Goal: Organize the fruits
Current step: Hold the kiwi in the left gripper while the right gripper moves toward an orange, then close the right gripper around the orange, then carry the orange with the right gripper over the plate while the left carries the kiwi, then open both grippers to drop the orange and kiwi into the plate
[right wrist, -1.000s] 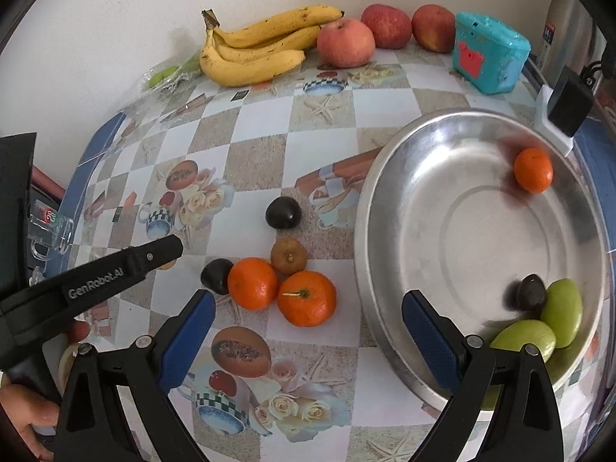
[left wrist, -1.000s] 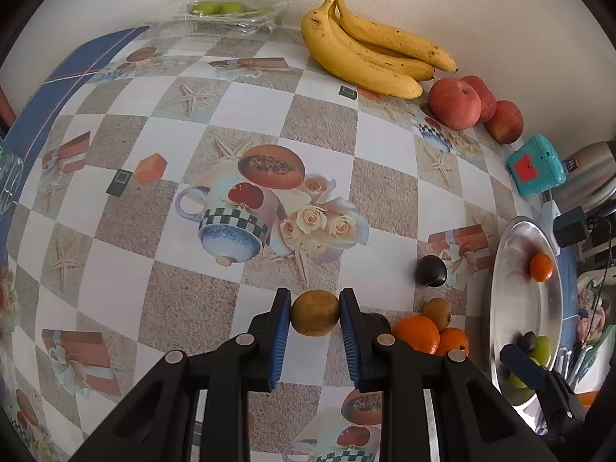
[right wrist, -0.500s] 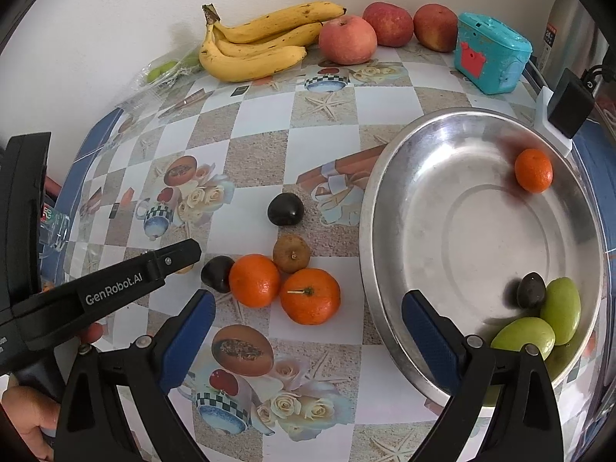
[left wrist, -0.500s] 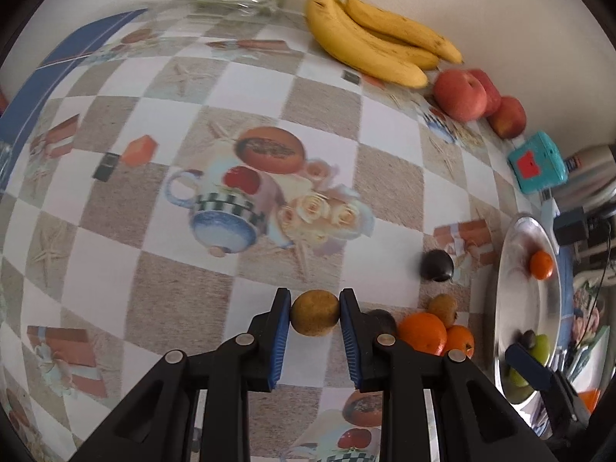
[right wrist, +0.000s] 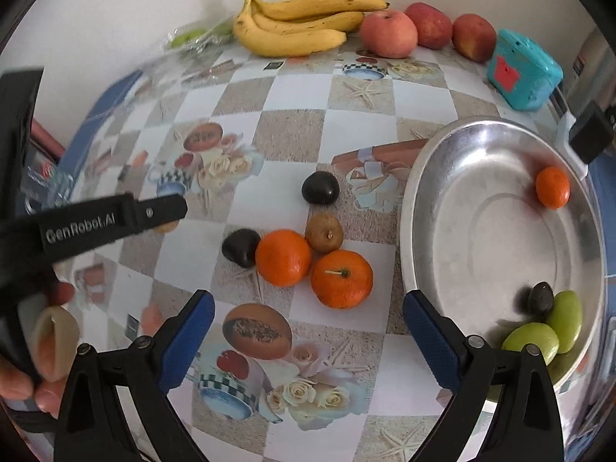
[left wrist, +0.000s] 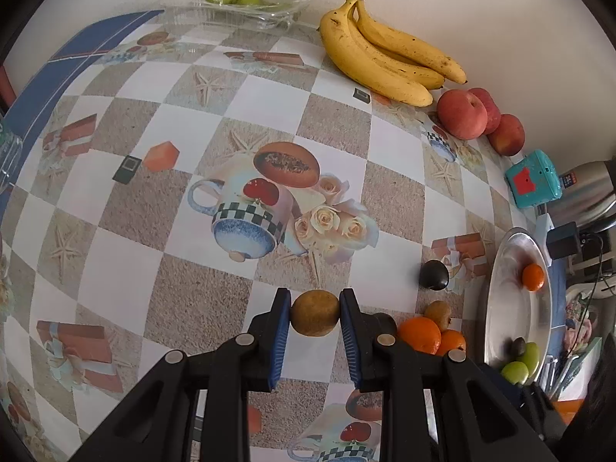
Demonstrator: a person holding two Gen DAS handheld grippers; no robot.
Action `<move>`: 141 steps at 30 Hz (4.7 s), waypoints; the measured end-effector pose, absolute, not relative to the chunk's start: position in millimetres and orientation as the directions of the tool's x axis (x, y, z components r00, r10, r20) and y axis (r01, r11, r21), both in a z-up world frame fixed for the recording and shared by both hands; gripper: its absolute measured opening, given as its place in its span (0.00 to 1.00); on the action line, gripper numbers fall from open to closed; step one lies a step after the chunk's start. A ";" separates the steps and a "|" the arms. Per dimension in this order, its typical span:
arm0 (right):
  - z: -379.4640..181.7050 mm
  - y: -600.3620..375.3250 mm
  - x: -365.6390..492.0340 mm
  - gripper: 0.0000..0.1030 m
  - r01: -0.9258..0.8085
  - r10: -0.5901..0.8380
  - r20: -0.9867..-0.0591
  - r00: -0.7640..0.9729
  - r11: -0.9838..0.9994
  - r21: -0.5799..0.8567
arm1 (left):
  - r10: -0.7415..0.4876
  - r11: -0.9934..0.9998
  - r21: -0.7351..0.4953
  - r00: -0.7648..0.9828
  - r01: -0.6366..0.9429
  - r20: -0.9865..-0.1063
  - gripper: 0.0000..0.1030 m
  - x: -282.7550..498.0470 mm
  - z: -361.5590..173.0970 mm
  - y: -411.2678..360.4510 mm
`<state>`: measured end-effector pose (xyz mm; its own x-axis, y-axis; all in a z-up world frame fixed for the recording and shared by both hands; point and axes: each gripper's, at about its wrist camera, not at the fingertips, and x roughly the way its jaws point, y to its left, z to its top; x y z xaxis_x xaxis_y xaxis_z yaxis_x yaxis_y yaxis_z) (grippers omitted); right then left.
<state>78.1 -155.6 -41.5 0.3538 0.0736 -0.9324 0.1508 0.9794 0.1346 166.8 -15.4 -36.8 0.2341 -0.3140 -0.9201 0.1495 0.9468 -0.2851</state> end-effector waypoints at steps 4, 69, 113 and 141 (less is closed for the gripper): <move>-49.0 -143.5 78.4 0.96 0.106 0.079 -0.942 0.325 0.987 0.119 | -0.315 0.947 -0.289 0.228 0.143 -0.921 0.27 167.6 -38.4 -13.7; -66.8 -166.7 73.3 0.41 0.186 -0.039 -0.933 0.358 0.982 0.030 | -0.291 0.953 -0.267 0.190 0.142 -0.938 0.28 168.9 -50.3 -19.6; -12.0 -289.0 33.7 0.38 0.511 -0.200 -0.893 0.402 0.859 0.037 | -0.354 0.866 -0.206 0.268 0.456 -0.896 0.27 104.6 -0.1 -145.2; -11.6 -321.8 18.3 0.39 0.564 -0.201 -0.902 0.383 0.824 0.056 | -0.460 0.809 -0.294 0.238 0.509 -0.855 0.70 113.2 8.5 -218.0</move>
<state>18.3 -321.8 -11.6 0.3828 -0.2007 -0.9018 0.5643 0.8237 0.0563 113.2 -218.0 8.5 0.2379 -0.4603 -0.8553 0.5088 0.8091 -0.2940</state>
